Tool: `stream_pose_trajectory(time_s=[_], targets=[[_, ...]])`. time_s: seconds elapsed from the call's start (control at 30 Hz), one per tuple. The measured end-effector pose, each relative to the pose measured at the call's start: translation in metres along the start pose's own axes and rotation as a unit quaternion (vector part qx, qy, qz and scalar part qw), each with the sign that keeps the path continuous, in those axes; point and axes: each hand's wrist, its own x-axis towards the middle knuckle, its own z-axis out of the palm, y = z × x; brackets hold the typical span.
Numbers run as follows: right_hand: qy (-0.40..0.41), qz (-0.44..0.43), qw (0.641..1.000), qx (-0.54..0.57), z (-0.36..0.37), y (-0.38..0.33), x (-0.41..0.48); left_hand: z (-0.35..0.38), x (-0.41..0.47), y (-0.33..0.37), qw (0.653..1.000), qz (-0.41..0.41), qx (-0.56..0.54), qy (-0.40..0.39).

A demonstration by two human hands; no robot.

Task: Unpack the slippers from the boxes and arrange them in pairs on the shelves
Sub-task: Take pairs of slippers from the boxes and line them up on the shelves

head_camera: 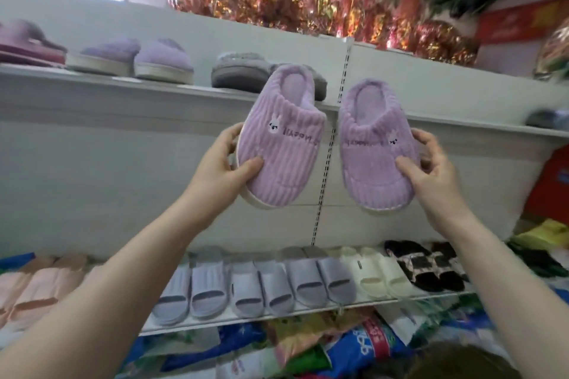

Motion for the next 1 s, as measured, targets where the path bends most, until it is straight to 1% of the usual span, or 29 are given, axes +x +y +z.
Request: stream_pose_trajectory(time_s=[0.1,0.23,0.33,0.43,0.5,0.57,0.6,0.63,0.67,0.7,0.77,0.83,0.9,0.93,0.97,1.0], targets=[[0.026,0.002,1.0,0.004,-0.027,0.012,0.06,0.044,0.049,0.017,1.0,-0.007,-0.007,-0.002],[0.042,0.039,0.997,0.048,-0.059,0.025,0.134,0.106,0.108,0.039,0.997,-0.075,-0.024,-0.013],[0.009,0.082,0.995,0.061,-0.079,0.034,0.182,0.147,0.141,0.048,0.987,-0.136,-0.081,-0.015],[-0.045,0.143,0.987,0.055,-0.088,0.048,0.218,0.18,0.168,0.043,0.978,-0.171,-0.116,-0.004],[-0.083,0.183,0.977,0.067,-0.089,0.057,0.234,0.198,0.18,0.04,0.973,-0.188,-0.131,0.006],[-0.098,0.203,0.969,0.101,-0.091,0.062,0.245,0.214,0.191,0.034,0.973,-0.178,-0.144,0.003],[-0.107,0.203,0.966,0.12,-0.092,0.062,0.247,0.22,0.195,0.03,0.98,-0.154,-0.124,-0.006],[-0.125,0.195,0.964,0.127,-0.094,0.064,0.249,0.225,0.199,0.027,0.99,-0.123,-0.063,-0.019],[-0.154,0.179,0.965,0.117,-0.097,0.066,0.251,0.229,0.202,0.026,0.996,-0.085,0.019,-0.023],[-0.182,0.155,0.967,0.081,-0.1,0.071,0.252,0.234,0.203,0.023,0.993,-0.045,0.104,-0.012],[-0.206,0.085,0.974,-0.041,-0.105,0.083,0.253,0.243,0.21,0.013,0.965,0.017,0.262,0.022],[-0.191,-0.001,0.97,-0.152,-0.105,0.092,0.252,0.249,0.221,0.0,0.922,0.024,0.383,0.051],[-0.164,-0.074,0.956,-0.23,-0.101,0.099,0.254,0.252,0.23,-0.012,0.868,0.026,0.492,0.061],[-0.156,-0.1,0.947,-0.263,-0.097,0.102,0.254,0.252,0.232,-0.015,0.848,0.032,0.527,0.057],[-0.149,-0.118,0.939,-0.286,-0.093,0.106,0.257,0.252,0.235,-0.018,0.841,0.038,0.537,0.052],[-0.143,-0.13,0.935,-0.298,-0.088,0.111,0.26,0.253,0.237,-0.02,0.844,0.042,0.533,0.046]])
